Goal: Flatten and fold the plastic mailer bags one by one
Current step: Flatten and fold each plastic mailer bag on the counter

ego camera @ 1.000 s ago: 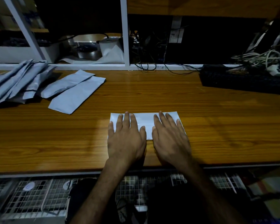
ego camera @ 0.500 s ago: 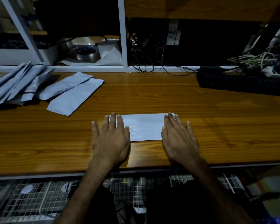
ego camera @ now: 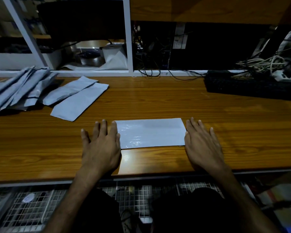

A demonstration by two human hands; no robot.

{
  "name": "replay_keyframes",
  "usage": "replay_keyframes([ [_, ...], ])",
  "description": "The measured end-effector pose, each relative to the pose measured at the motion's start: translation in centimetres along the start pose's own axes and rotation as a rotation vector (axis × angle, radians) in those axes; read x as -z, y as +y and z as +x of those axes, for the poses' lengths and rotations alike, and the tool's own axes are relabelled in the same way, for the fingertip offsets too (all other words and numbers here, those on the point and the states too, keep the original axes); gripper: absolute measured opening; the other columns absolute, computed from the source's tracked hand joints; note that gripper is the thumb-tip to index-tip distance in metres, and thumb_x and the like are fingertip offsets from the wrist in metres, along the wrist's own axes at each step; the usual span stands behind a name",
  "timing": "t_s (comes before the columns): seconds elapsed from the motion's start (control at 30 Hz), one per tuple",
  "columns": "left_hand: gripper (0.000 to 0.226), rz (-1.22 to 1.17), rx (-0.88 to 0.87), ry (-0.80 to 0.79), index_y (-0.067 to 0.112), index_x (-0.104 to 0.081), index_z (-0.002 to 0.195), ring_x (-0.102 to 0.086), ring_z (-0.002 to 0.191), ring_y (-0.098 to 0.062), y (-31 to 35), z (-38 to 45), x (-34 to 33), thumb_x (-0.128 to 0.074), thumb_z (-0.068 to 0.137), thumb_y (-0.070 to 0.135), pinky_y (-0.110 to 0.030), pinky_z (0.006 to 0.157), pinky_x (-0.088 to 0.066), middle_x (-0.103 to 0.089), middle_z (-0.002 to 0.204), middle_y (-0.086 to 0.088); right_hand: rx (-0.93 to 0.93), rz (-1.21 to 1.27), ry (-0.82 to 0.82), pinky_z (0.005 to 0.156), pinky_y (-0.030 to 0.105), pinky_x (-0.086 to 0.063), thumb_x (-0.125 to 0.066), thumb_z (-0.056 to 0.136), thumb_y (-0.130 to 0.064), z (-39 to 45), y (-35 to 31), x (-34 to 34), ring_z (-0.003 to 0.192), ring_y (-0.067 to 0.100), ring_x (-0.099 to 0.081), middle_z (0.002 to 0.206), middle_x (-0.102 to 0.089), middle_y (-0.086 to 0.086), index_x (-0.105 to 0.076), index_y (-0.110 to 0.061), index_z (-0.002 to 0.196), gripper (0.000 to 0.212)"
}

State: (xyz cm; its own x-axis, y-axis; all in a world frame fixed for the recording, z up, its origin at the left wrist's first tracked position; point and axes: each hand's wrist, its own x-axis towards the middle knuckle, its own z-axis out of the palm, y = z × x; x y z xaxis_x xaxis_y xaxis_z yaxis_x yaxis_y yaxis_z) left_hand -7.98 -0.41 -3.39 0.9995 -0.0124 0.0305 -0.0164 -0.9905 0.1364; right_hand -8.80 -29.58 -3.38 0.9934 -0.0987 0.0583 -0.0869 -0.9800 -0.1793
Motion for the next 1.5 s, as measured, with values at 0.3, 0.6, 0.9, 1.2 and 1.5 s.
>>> replay_keyframes([
  [0.3,0.042,-0.108,-0.006,0.147,0.019,-0.056,0.144,-0.029,0.153,-0.031,0.9,-1.2,0.7,-0.036,0.11,0.034,-0.06,0.123,-0.019,-0.044,0.16,-0.008,0.027,0.171,0.18,0.127,0.04,-0.012,-0.042,0.107,-0.017,-0.3,-0.8,0.2,0.153,0.018,-0.033,0.164,-0.038,0.002,-0.048,-0.011,0.153,0.047],
  [0.6,0.053,-0.16,-0.233,0.101,0.022,-0.046,0.152,-0.023,0.156,-0.024,8.0,-1.8,-0.7,-0.021,0.107,0.033,-0.048,0.127,-0.015,-0.037,0.165,0.001,0.356,0.239,0.11,0.129,0.033,-0.011,-0.03,0.107,-0.033,-1.7,-6.3,-2.1,0.155,0.01,-0.025,0.165,-0.036,-0.004,-0.045,-0.02,0.155,0.052],
  [0.9,0.087,-0.077,-0.255,0.024,0.018,-0.021,0.165,-0.01,0.16,-0.022,8.1,-2.0,-1.4,0.011,0.088,0.046,-0.046,0.129,-0.005,-0.017,0.173,-0.002,0.348,0.165,0.147,0.128,0.042,-0.017,-0.015,0.105,-0.04,-2.6,-6.1,-3.1,0.157,0.015,-0.023,0.166,-0.035,0.001,-0.043,-0.015,0.157,0.063],
  [1.2,0.056,-0.081,-0.167,0.007,0.023,-0.018,0.165,-0.005,0.16,-0.02,7.8,-1.8,-1.1,-0.019,0.111,0.038,-0.048,0.129,-0.005,-0.012,0.174,0.002,0.249,0.105,0.127,0.129,0.042,-0.017,-0.013,0.102,-0.048,-2.1,-5.7,-2.7,0.156,0.017,-0.025,0.166,-0.035,0.001,-0.042,-0.017,0.157,0.07],
  [1.5,0.073,-0.056,-0.147,0.018,0.017,-0.021,0.165,-0.012,0.16,-0.023,5.4,-1.6,-0.6,-0.002,0.099,0.044,-0.051,0.127,-0.012,-0.018,0.173,-0.003,0.171,0.086,0.029,0.13,0.042,-0.005,-0.008,0.1,-0.049,-1.6,-4.2,-1.5,0.159,0.016,-0.008,0.172,-0.016,-0.002,-0.022,-0.019,0.164,0.072],
])
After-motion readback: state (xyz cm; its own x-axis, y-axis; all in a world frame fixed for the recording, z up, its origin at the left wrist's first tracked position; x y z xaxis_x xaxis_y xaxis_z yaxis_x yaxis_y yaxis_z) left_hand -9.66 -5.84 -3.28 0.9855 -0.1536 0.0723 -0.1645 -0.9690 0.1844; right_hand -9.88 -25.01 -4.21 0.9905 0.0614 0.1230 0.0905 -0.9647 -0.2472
